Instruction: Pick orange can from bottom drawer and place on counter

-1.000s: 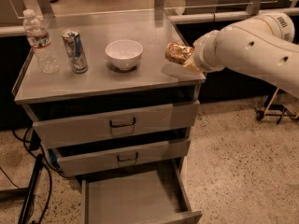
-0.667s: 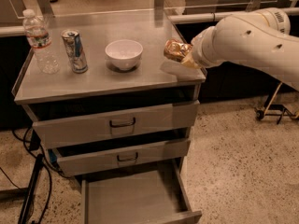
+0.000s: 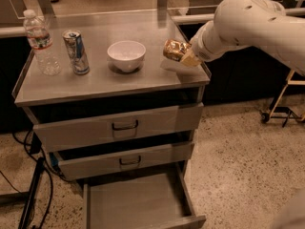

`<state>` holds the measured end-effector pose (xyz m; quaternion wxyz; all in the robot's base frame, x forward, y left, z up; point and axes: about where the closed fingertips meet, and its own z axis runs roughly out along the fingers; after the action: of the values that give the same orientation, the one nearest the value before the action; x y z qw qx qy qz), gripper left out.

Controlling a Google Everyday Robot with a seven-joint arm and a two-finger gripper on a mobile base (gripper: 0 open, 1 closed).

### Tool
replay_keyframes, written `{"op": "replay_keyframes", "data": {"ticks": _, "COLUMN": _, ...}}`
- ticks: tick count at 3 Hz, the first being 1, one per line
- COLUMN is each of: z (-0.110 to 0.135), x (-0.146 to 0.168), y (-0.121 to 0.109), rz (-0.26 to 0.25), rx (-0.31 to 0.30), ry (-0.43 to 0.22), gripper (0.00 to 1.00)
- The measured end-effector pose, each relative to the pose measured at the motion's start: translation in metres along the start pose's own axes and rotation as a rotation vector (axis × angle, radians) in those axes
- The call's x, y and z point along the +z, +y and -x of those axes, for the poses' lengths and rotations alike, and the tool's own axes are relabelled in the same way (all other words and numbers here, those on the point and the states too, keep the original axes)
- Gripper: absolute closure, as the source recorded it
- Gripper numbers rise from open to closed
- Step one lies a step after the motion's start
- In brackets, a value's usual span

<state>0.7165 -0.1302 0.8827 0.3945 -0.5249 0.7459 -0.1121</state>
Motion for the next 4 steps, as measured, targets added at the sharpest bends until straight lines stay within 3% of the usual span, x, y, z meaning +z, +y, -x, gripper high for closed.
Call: {"op": "replay_keyframes", "data": {"ticks": 4, "z": -0.02, "x": 0.04, "y": 0.011, "rz": 0.126, "rx": -0.016, "ry": 0.076, "gripper": 1.0}}
